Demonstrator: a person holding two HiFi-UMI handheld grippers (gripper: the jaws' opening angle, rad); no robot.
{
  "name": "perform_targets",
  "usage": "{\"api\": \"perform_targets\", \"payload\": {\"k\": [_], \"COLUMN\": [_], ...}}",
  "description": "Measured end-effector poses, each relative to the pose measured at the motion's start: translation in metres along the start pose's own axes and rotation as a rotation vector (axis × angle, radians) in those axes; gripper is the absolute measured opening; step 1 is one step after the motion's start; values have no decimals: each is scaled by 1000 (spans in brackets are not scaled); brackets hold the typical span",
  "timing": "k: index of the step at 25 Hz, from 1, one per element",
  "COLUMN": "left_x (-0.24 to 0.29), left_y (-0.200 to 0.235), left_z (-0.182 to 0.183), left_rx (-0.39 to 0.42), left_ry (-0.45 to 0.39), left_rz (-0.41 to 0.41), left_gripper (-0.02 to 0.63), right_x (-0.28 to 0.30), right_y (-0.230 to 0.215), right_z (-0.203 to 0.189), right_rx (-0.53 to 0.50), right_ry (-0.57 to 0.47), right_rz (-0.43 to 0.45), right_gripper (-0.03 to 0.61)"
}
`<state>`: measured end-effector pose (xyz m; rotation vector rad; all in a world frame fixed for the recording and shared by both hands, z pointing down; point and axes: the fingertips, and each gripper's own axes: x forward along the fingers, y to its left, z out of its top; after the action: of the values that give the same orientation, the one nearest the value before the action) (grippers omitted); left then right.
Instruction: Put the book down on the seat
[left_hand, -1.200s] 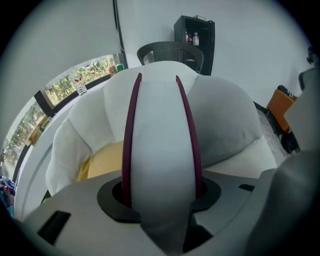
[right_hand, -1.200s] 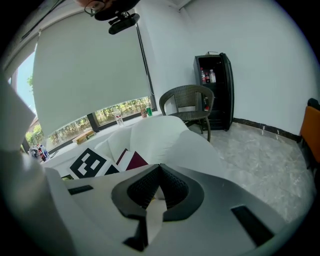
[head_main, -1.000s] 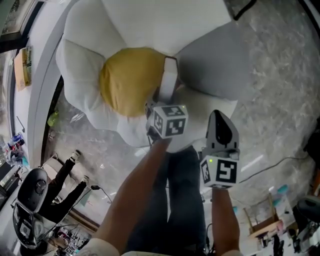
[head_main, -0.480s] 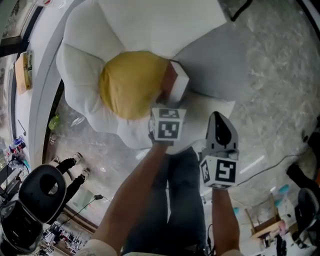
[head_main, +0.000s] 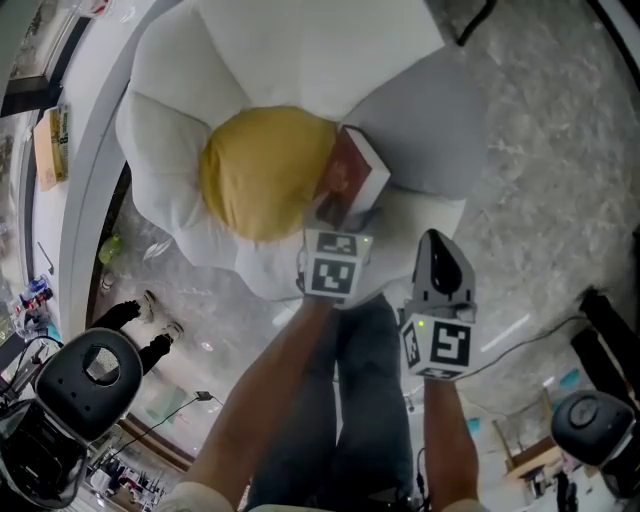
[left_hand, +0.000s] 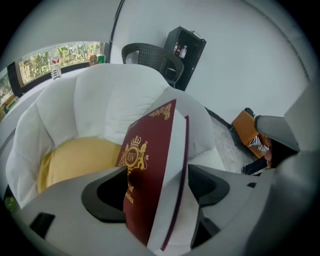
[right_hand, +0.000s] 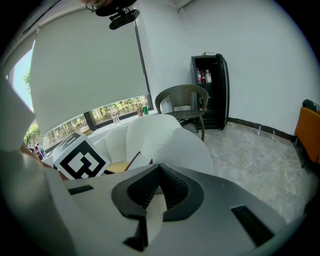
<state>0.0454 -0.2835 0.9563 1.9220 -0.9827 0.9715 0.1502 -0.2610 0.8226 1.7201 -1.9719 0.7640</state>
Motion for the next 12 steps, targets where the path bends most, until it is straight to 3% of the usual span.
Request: {"api": "perform_targets", "payload": {"k": [6, 12], "left_x": [-7, -34], "left_y": [-15, -8], "left_z": [-2, 17], "left_rx": [-7, -45], "left_ry": [-16, -109], "left_rz": [-21, 24], "left_gripper": [373, 368], "right_x": [-6, -11], "right_y": [1, 8], "right_z": [5, 18], "right_rx": [-3, -22], "right_ry": [-11, -28], "right_rz": [3, 15], "right_gripper": [5, 5]}}
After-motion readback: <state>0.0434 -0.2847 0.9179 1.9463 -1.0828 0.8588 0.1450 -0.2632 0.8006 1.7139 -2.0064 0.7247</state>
